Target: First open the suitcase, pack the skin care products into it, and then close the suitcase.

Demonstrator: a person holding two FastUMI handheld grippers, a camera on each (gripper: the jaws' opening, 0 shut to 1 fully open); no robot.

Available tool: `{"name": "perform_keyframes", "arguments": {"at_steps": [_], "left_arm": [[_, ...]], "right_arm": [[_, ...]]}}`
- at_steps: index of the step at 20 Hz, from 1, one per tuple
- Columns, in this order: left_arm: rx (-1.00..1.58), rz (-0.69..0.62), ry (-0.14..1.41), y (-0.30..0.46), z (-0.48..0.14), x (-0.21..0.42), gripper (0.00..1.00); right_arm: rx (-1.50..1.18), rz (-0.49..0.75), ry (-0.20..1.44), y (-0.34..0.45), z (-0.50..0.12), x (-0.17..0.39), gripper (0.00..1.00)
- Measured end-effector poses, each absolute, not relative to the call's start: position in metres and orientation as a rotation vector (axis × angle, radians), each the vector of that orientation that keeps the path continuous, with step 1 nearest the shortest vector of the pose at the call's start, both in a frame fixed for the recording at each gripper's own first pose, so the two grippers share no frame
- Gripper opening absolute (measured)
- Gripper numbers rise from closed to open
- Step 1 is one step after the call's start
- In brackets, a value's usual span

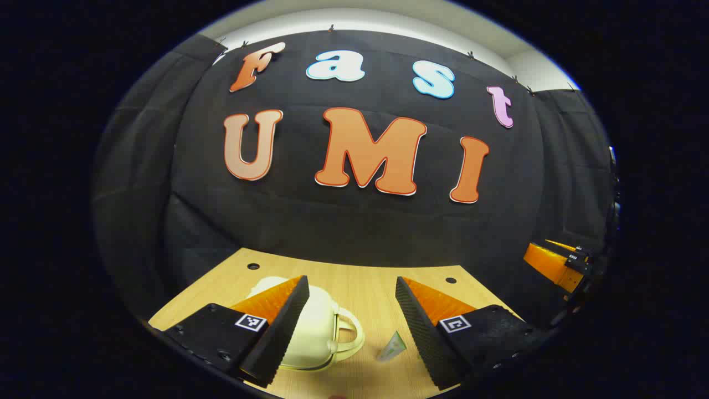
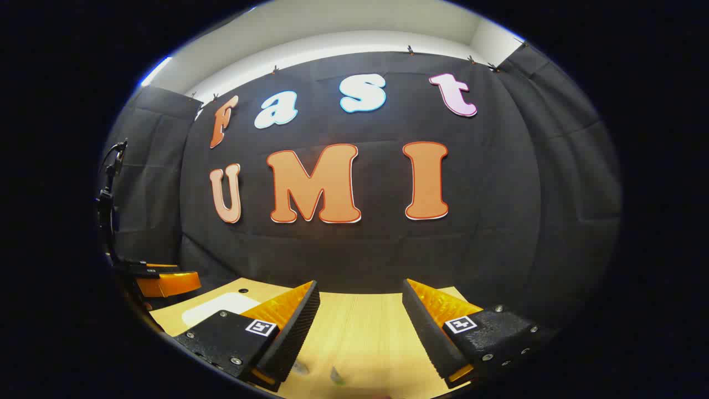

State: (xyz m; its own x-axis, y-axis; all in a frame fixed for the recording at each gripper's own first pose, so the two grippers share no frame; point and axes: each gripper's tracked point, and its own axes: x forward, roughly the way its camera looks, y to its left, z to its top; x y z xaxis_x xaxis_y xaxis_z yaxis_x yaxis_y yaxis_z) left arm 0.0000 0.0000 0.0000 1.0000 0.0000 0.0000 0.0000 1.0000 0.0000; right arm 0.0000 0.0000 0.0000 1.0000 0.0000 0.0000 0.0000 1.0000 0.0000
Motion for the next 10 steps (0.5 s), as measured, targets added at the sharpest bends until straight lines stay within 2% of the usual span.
{"name": "perform_keyframes", "arguments": {"at_steps": [5,10], "left_arm": [[-0.065,-0.052,0.062,0.024,-0.002,0.018,0.98],[-0.022,0.009,-0.003,0.051,0.018,0.026,0.97]], "right_arm": [[0.027,0.005,0.052,0.041,-0.014,0.02,0.95],[0.025,0.012,0.069,0.05,-0.007,0.041,0.95]]}}
